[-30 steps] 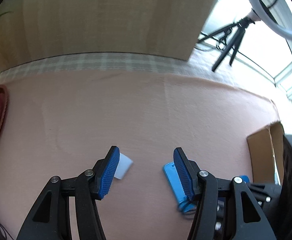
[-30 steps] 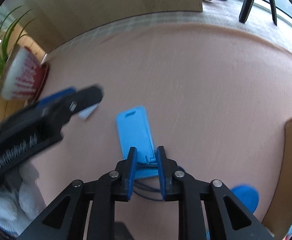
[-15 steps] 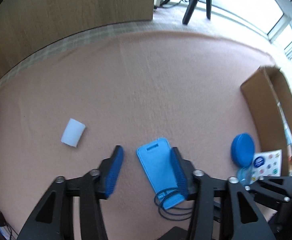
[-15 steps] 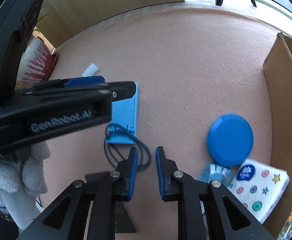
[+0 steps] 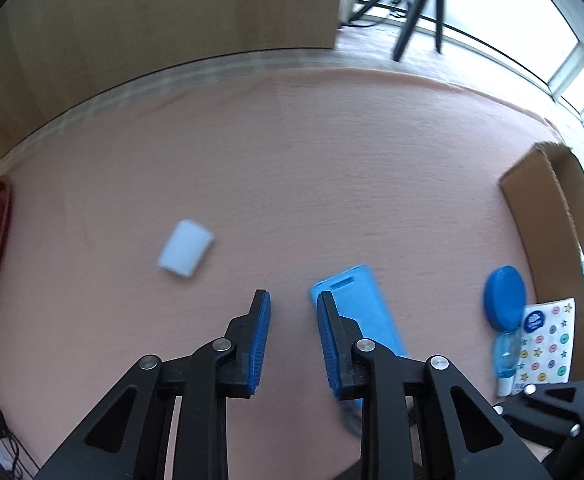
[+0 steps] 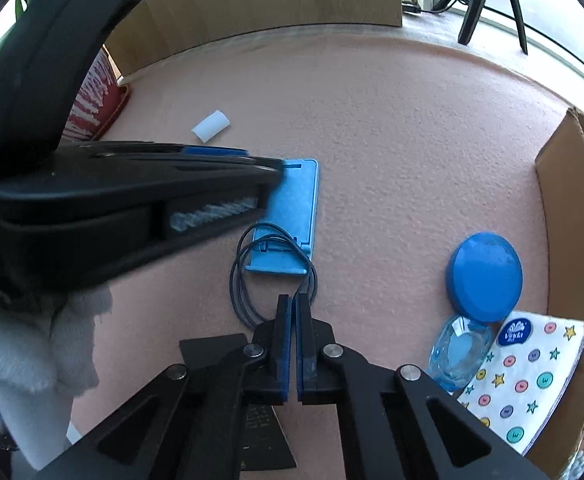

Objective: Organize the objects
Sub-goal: 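Grasp the blue phone stand with the left gripper while the right regrips the black cable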

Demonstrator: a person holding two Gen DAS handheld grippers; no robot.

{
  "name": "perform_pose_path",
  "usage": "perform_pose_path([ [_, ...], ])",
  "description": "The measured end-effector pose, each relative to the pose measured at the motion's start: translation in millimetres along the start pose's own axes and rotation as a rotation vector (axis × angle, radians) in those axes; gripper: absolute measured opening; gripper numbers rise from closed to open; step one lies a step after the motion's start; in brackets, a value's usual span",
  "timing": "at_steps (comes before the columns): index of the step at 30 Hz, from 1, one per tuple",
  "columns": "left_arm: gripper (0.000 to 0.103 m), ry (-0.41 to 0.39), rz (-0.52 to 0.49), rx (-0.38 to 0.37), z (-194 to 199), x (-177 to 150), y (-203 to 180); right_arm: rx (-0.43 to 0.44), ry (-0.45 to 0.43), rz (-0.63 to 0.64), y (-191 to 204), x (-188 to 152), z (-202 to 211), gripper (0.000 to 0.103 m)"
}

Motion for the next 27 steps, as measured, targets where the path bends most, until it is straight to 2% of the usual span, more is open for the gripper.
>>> perform_pose_path([
  [1, 0.019, 0.010, 0.005, 0.022, -0.7, -3.4, 7.9, 0.008, 0.005, 0.001, -1.9, -1.7, 1.4, 0.002],
  [2, 0.017, 0.006, 0.013, 0.014, -0.6, -4.2, 11.7, 0.018, 0.003, -0.004, -3.3, -1.6, 3.7, 0.002],
  [6, 0.017, -0.002, 0.045, -0.007, 4.6, -6.3, 20.1, -0.012, -0.062, -0.028, -10.3, 6.0, 11.6, 0.004],
  [8, 0.017, -0.004, 0.047, -0.007, 6.2, -7.8, 21.7, -0.001, -0.049, -0.046, -12.0, 10.5, 6.6, 0.018],
  [10, 0.017, -0.003, 0.048, -0.012, 6.4, -8.4, 22.6, -0.015, -0.042, -0.039, -13.0, 12.7, -0.1, 0.026],
  [16, 0.017, 0.000, 0.065, -0.023, 5.0, -11.5, 23.3, -0.036, -0.028, 0.012, -1.8, 4.4, -8.8, 0.026],
  [19, 0.017, -0.001, 0.070, -0.024, 2.6, -8.0, 24.2, -0.032, -0.013, 0.049, 2.1, -3.2, -6.8, 0.003],
  [27, 0.020, -0.010, 0.077, -0.038, 10.5, 0.4, 17.0, 0.053, -0.074, -0.007, 3.3, -9.9, 31.9, 0.003],
])
Point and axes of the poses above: each gripper's, at about its wrist camera, not at the fingertips, and z roughly against the way its jaws point, y to its left, x to its top, the point moved 9 cm from there along -z, roughly the way its jaws point, and after that the axes turned 6 degrees about -y, right-handed, at the moved point
